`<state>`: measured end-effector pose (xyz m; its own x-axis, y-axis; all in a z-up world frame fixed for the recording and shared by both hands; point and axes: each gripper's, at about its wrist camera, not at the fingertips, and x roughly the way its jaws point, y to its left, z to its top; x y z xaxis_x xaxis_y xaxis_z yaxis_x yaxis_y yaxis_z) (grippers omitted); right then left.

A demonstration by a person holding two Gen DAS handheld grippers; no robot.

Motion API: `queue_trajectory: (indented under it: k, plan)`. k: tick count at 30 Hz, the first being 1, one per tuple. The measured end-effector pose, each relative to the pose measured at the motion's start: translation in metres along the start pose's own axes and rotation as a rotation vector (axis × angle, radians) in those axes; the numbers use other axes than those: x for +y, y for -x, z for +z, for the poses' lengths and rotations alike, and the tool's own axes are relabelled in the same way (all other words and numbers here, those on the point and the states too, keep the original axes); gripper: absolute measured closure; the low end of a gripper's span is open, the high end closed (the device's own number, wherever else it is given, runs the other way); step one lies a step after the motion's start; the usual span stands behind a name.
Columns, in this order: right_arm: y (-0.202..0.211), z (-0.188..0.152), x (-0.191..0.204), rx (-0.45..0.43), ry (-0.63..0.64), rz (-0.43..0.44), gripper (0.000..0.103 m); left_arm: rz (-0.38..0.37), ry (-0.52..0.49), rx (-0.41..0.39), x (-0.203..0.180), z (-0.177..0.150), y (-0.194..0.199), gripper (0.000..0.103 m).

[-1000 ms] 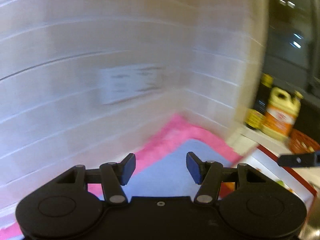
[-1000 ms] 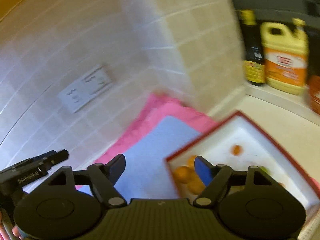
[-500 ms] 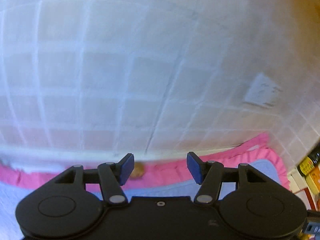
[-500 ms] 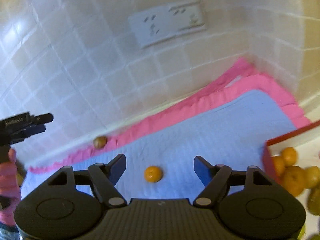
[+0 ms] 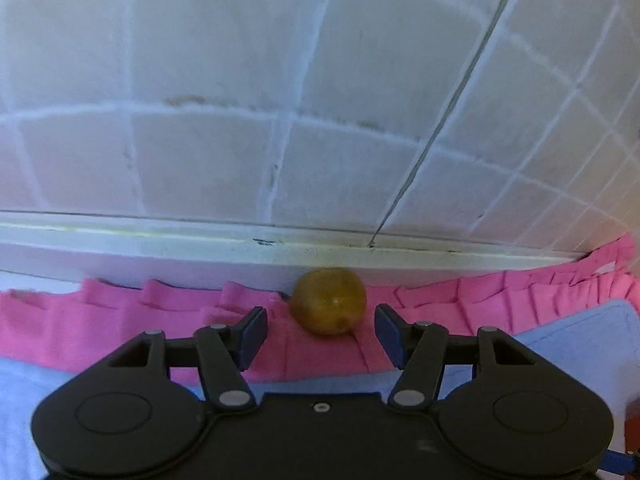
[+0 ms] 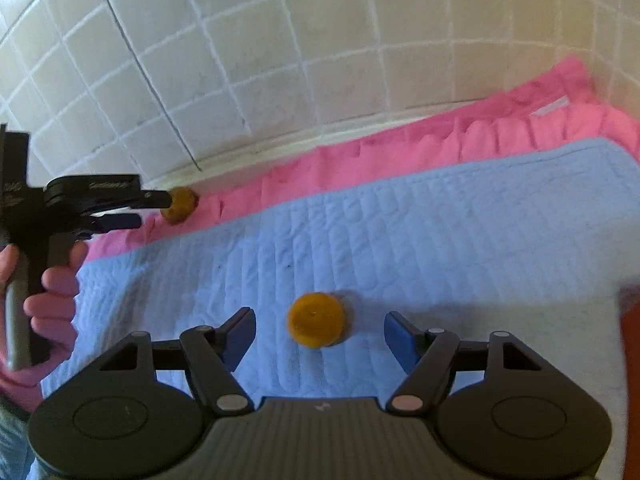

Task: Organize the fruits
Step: 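Close the left gripper on a small brown fruit while the right grips a tangerine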

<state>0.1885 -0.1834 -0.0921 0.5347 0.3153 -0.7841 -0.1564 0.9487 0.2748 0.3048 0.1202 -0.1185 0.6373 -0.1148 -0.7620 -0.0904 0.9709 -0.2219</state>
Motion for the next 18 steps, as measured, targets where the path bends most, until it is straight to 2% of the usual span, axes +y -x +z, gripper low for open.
queue_trajectory:
  k: [6, 10, 13, 18]
  plan:
    - [-0.025, -0.001, 0.001, 0.021, 0.03, -0.024, 0.03, 0.038, -0.028, -0.006, -0.004, 0.001, -0.026, 0.03]
    - [-0.03, -0.002, 0.005, 0.006, 0.073, -0.04, 0.029, 0.048, -0.031, -0.031, -0.007, -0.001, -0.031, 0.03]
    - [-0.032, -0.004, 0.009, -0.009, 0.098, -0.049, 0.029, 0.075, -0.069, -0.046, -0.013, -0.008, -0.031, 0.03]
    - [-0.032, -0.005, 0.012, -0.039, 0.117, -0.058, 0.035, 0.113, -0.104, -0.065, -0.019, -0.016, -0.028, 0.035]
